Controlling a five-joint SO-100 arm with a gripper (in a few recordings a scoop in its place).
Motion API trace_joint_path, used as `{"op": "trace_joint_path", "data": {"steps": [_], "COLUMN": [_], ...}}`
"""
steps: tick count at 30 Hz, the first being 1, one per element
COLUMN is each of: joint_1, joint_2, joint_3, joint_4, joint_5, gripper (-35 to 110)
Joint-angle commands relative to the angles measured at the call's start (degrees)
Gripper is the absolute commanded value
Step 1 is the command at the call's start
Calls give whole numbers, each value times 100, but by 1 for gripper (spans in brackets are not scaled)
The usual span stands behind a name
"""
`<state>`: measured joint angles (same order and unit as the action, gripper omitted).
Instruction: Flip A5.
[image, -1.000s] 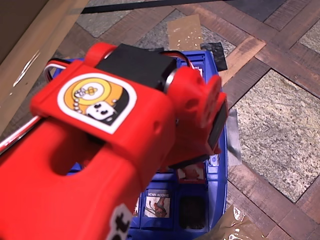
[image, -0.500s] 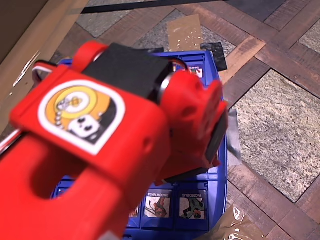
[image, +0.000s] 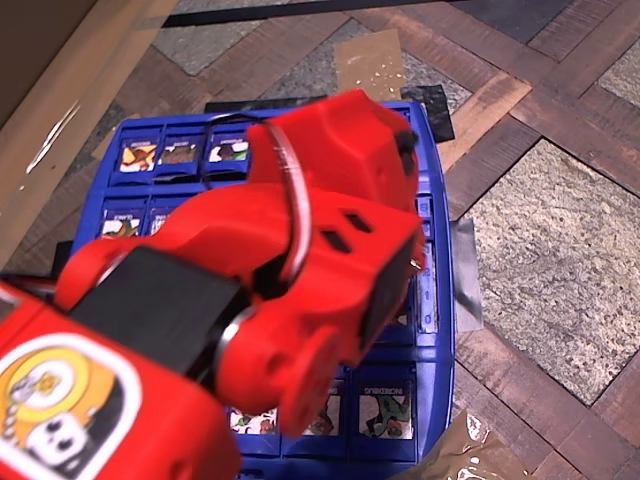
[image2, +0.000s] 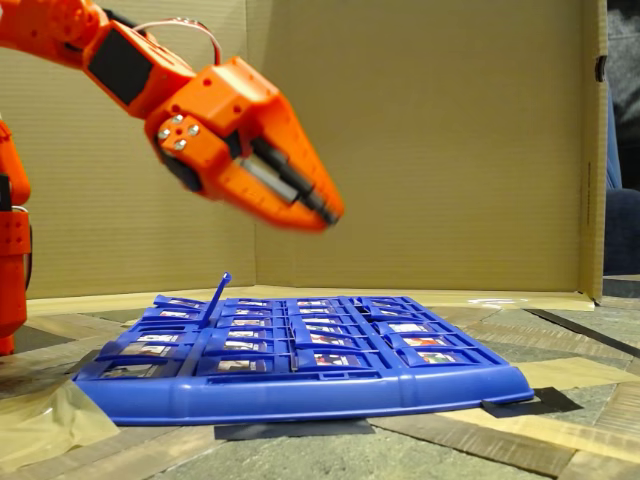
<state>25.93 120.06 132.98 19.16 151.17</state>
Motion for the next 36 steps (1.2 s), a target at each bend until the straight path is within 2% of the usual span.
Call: {"op": "trace_joint_path", "data": {"steps": [1,6,20,30,36], "joint_1": [-167,-448,-1292,-1731,-1978], "joint_2": [536,1143,3182,4421,4957], "joint_3": [352,1046,3032,4175,4447], "joint_4": [-976,-2303,-5036,-6258,-6513], "joint_5": [343,844,1916,1969,1978], "gripper": [0,0,0,0,0]}}
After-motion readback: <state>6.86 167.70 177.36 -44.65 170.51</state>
